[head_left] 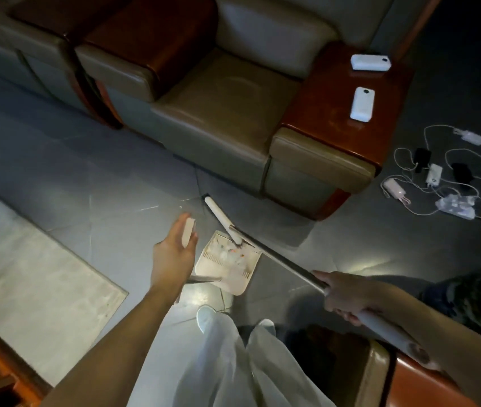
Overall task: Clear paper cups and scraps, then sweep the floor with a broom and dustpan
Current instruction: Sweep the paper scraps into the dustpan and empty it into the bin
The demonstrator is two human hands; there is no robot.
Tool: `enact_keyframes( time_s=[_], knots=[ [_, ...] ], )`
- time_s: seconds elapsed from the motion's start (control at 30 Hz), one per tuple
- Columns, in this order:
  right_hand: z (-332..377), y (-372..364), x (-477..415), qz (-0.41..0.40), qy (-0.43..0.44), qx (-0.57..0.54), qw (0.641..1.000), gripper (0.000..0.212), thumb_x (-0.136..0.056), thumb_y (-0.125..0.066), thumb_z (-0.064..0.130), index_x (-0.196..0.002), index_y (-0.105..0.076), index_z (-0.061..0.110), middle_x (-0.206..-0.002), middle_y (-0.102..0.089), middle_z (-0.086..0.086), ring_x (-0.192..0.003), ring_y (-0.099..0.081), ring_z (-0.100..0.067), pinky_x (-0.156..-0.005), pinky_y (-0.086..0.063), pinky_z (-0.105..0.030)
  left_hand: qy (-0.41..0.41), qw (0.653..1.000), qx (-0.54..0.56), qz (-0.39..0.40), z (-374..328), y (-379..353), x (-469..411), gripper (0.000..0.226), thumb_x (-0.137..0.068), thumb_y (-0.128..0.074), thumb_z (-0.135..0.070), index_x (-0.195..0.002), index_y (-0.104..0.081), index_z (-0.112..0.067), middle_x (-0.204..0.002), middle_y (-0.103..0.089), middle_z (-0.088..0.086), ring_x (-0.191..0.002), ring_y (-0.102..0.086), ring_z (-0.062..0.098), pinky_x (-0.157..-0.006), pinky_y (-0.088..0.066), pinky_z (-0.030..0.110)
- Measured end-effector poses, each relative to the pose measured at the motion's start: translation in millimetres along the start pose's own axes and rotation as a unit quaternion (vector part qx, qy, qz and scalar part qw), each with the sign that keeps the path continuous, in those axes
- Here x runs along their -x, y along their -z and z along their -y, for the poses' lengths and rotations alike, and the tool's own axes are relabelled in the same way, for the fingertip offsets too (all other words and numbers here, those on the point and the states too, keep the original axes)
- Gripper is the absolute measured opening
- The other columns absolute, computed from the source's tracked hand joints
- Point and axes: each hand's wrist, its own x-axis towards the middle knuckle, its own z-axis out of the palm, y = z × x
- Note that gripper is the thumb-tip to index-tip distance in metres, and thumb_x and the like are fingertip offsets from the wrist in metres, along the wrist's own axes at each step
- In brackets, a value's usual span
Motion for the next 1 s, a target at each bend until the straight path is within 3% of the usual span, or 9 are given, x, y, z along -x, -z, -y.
enact_keyframes(
  time_s=[0.1,0.2,0.33,0.43,0.53,0.67,0.83,0.9,1.0],
  knots=[
    [43,10,-8,-0.031,0.031,0.091,0.995,0.074,-0.094,-0.048,0.009,-0.154,-0.009,0.030,-0.071,-0.058,-0.008,-0.046,-0.046,-0.009,-0.041,-0.040,-0.019,0.025,0.999,0.009,-0.030,14,19,-7,0.043,-0.096,-0.051,-0.036,-0.137,-0.041,-0.040,-0.086,-0.062,-0.002,-0.061,-0.059,0.016,-0.057,-0.050,0.020],
    [87,18,-32,-0.040,0.041,0.161,0.985,0.075,-0.093,-0.046,0.006,-0.154,-0.009,0.028,-0.078,-0.060,-0.013,-0.057,-0.052,-0.017,-0.051,-0.045,-0.026,0.055,0.996,0.022,-0.060,31,37,-22,0.042,-0.097,-0.051,-0.035,-0.137,-0.040,-0.040,-0.096,-0.061,-0.004,-0.067,-0.059,0.017,-0.062,-0.053,0.025],
    [135,13,-84,-0.079,0.045,0.272,0.958,0.068,-0.089,-0.044,0.005,-0.151,-0.020,0.019,-0.068,-0.057,-0.006,-0.053,-0.055,-0.015,-0.045,-0.045,-0.025,0.066,0.995,0.019,-0.075,56,54,-51,0.039,-0.098,-0.052,-0.033,-0.134,-0.041,-0.041,-0.084,-0.062,-0.001,-0.060,-0.059,0.016,-0.053,-0.053,0.025],
    [156,-5,-114,-0.088,0.035,0.314,0.945,0.058,-0.093,-0.044,0.013,-0.148,-0.027,0.021,-0.070,-0.057,-0.004,-0.062,-0.062,-0.017,-0.047,-0.048,-0.025,0.073,0.994,0.026,-0.081,64,63,-76,0.039,-0.097,-0.054,-0.032,-0.130,-0.041,-0.048,-0.074,-0.054,-0.016,-0.057,-0.060,0.018,-0.052,-0.056,0.031],
    [167,-32,-123,-0.041,0.017,0.324,0.945,0.054,-0.095,-0.044,0.019,-0.146,-0.026,0.024,-0.077,-0.059,-0.006,-0.066,-0.061,-0.015,-0.049,-0.047,-0.023,0.083,0.992,0.044,-0.082,70,73,-94,0.040,-0.096,-0.056,-0.030,-0.123,-0.039,-0.054,-0.073,-0.054,-0.018,-0.058,-0.061,0.021,-0.056,-0.058,0.039],
    [173,-44,-101,0.062,0.013,0.262,0.963,0.072,-0.092,-0.045,0.011,-0.152,-0.013,0.033,-0.080,-0.060,-0.007,-0.057,-0.054,-0.010,-0.046,-0.043,-0.020,0.091,0.990,0.076,-0.070,71,78,-101,0.036,-0.097,-0.055,-0.030,-0.125,-0.045,-0.049,-0.083,-0.064,0.000,-0.065,-0.063,0.024,-0.065,-0.058,0.042],
    [196,-12,-62,0.087,0.036,0.222,0.971,0.078,-0.090,-0.049,0.008,-0.152,-0.012,0.035,-0.070,-0.059,-0.004,-0.049,-0.048,-0.008,-0.046,-0.044,-0.021,0.095,0.986,0.106,-0.081,77,80,-95,0.030,-0.098,-0.053,-0.033,-0.126,-0.049,-0.042,-0.092,-0.066,-0.001,-0.075,-0.064,0.016,-0.068,-0.058,0.033],
    [209,-2,-57,0.067,0.041,0.238,0.968,0.077,-0.091,-0.049,0.010,-0.153,-0.010,0.035,-0.071,-0.060,-0.005,-0.052,-0.050,-0.009,-0.047,-0.045,-0.020,0.108,0.980,0.119,-0.120,77,83,-94,0.030,-0.098,-0.053,-0.029,-0.124,-0.049,-0.044,-0.084,-0.062,-0.015,-0.070,-0.062,0.005,-0.056,-0.050,0.011],
    [234,11,-62,0.046,0.052,0.252,0.965,0.078,-0.091,-0.047,0.009,-0.153,-0.008,0.034,-0.075,-0.061,-0.011,-0.055,-0.053,-0.014,-0.049,-0.047,-0.025,0.123,0.967,0.135,-0.176,75,90,-101,0.030,-0.098,-0.054,-0.022,-0.125,-0.052,-0.034,-0.074,-0.053,-0.026,-0.068,-0.056,-0.015,-0.052,-0.038,-0.001]
  ],
)
